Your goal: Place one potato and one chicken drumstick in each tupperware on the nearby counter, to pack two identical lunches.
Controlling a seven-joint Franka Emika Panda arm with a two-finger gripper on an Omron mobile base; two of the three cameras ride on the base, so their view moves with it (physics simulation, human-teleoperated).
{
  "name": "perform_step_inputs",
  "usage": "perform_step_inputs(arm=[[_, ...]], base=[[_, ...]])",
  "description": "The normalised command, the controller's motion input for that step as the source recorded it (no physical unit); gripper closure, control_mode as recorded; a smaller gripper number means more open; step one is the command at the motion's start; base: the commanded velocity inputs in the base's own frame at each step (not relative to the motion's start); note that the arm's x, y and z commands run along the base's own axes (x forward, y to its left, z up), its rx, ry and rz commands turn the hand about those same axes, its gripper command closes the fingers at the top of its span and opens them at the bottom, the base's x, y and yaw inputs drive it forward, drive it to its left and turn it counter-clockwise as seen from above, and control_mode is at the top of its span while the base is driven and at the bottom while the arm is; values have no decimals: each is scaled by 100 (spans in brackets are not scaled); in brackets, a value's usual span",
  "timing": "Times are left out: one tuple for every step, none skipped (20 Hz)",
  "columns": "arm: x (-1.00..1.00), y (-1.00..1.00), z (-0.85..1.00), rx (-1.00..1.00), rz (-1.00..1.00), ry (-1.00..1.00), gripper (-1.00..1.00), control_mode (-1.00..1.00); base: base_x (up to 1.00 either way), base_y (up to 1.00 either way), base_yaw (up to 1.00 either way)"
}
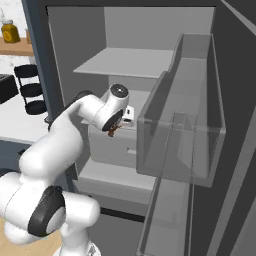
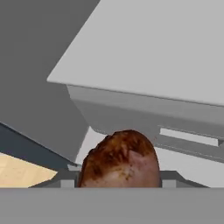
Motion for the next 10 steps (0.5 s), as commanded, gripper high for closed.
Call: perform_step_inputs(arm=[[-95,62,1,-23,30,0,100,-100],[-71,47,21,-33,34,5,100,-100],[-70,39,27,-39,36,10,100,-100],[-72,26,37,-42,35,15,100,-100],[-71,20,45,-42,30,20,100,-100],[-56,22,51,-39,26,25,100,-100],[-61,17,48,-38,21,23,100,-100],[-73,14,41,-37,19,19,100,-100],[-76,9,43,-30,19,17,100,-100],[-72,0,49,-16,17,15,100,-100]], base=[[0,0,0],[0,0,0],[0,0,0],[0,0,0],[0,0,0],[0,0,0],[0,0,0],[0,0,0],[0,0,0],[0,0,0]])
